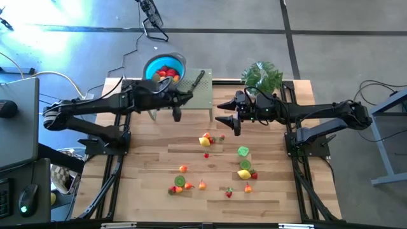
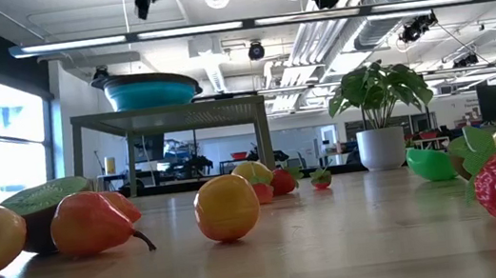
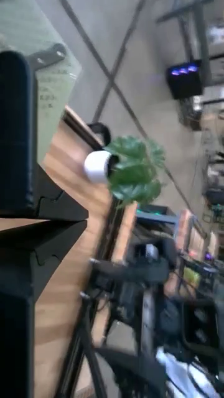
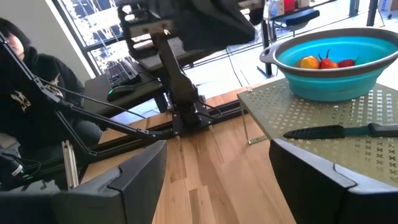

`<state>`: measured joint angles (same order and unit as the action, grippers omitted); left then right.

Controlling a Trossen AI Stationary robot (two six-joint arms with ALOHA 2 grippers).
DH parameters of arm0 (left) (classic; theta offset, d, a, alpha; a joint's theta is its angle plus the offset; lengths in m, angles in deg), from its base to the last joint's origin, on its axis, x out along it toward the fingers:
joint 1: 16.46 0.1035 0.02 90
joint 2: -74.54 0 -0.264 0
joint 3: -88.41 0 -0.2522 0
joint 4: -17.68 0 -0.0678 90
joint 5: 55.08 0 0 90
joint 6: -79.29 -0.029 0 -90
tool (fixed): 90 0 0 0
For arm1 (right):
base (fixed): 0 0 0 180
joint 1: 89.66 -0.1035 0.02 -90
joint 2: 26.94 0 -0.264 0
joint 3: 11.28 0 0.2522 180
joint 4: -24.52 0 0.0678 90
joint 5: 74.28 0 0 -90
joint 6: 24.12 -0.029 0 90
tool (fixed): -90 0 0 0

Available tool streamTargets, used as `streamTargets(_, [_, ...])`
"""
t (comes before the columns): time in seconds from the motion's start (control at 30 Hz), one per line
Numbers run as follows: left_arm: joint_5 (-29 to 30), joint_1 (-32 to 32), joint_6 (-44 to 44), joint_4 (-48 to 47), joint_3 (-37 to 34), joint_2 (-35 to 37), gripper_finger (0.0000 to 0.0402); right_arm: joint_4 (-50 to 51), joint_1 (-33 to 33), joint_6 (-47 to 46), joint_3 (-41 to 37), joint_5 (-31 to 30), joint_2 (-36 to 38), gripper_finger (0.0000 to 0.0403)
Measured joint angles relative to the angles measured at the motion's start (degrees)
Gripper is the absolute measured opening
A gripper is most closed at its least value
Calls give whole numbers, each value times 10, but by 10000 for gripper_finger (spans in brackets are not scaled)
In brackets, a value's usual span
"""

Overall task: Pick & Place Fruit
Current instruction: Put the orange pear into the strainer bowl on the shelf

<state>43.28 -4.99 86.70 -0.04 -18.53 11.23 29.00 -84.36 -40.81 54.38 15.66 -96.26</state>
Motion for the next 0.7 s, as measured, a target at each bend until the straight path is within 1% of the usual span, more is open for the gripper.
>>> streamTargets(0.2, [1,-33,-44,-3,-6,24,6,0,0,0,0,0,0,276])
streamTargets(0.27, [-1,-37,-58,15,-4,25,6,-1,0,0,0,0,0,276])
streamTargets(0.47, [-1,-40,-57,6,-4,25,6,-5,0,0,0,0,0,276])
streamTargets(0.6, [-4,-40,-23,3,-4,23,6,-5,-1,0,0,4,0,276])
streamTargets(0.7, [-5,-40,13,4,-4,23,6,-4,-1,-8,0,29,0,276])
